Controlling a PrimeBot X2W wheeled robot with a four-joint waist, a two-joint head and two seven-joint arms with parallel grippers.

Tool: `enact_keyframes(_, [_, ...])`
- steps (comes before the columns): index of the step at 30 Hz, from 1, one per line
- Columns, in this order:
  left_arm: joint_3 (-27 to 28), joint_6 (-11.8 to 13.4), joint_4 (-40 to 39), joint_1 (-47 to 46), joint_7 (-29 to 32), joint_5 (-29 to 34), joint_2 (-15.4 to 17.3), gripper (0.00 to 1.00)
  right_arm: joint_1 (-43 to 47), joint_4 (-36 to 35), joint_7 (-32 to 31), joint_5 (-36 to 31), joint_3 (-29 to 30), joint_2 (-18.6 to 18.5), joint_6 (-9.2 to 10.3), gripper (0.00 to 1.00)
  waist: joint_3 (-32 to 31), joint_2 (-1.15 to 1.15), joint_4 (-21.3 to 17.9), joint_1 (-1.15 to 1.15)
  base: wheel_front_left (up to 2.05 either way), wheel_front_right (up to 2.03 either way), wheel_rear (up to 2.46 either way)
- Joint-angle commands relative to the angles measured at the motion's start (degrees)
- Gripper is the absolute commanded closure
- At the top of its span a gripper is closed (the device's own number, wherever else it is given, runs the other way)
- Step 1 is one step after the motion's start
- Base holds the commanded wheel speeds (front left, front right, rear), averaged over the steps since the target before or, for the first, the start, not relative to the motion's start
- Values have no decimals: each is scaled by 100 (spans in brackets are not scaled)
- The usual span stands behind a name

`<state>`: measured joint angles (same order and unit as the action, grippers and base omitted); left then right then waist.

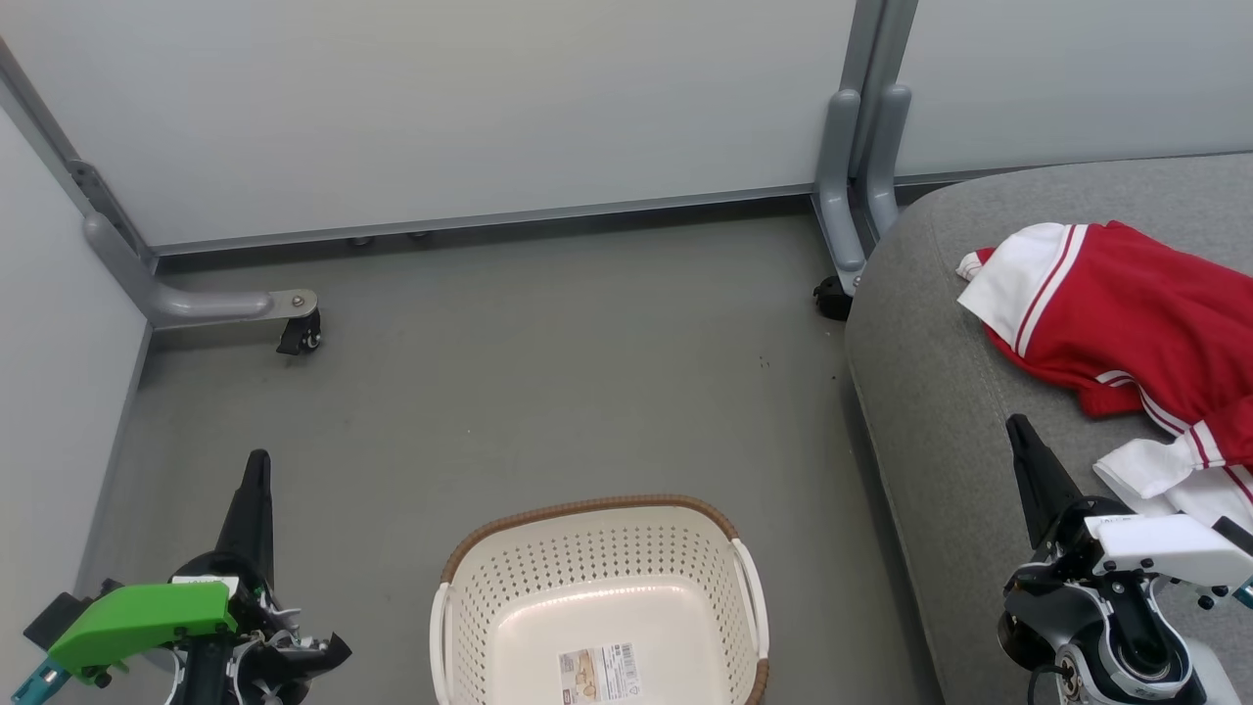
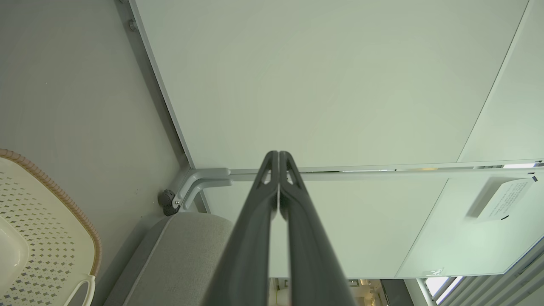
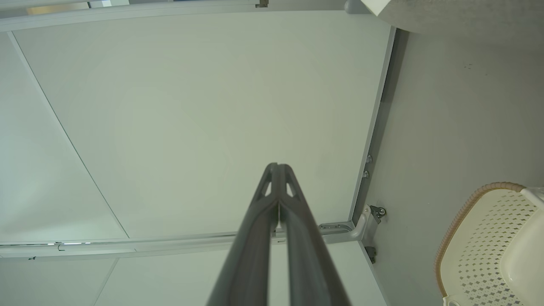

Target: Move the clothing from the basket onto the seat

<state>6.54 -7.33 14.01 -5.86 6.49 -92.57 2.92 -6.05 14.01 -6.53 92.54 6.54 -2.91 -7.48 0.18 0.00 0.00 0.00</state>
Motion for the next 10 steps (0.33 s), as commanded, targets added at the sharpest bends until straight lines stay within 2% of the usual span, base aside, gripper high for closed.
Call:
enact_keyframes(1, [14,-29,11,-86,28,37,1,100,-47,13,-19,-33,10,-3,-2,100,0,0,0,0,0,0,0])
enact_keyframes(10, [13,-29,11,-87,28,38,0,100,-47,13,-19,-33,10,-4,-2,100,0,0,0,0,0,0,0])
